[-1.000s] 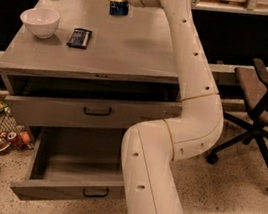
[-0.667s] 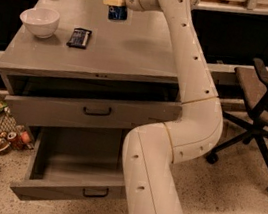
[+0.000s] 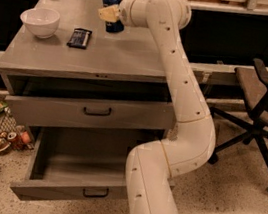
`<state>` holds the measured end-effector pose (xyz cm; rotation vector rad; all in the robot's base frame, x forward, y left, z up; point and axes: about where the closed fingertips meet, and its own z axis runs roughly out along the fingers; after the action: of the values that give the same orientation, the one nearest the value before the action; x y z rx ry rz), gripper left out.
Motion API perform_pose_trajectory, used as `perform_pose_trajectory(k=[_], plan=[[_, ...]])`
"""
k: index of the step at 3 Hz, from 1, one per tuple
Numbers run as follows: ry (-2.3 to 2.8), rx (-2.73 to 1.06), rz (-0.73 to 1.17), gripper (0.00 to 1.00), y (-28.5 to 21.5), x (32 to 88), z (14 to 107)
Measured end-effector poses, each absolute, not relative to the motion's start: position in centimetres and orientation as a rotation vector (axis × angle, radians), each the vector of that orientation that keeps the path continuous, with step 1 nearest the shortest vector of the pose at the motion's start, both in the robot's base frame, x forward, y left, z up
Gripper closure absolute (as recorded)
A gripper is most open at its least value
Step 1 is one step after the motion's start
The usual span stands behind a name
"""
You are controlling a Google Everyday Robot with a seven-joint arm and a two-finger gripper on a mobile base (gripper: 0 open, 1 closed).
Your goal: Place pepsi can into middle drawer
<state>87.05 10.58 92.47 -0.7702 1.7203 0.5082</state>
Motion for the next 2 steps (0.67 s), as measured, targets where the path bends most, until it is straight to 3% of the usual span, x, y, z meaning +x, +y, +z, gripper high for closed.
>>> perform_pose_trajectory(k=[1,2], plan=[[1.648,-0.754,0.483,0.97,11.00,86.34,90.79],[1.584,-0.704,0.493,0.74,11.08,86.10,90.60]])
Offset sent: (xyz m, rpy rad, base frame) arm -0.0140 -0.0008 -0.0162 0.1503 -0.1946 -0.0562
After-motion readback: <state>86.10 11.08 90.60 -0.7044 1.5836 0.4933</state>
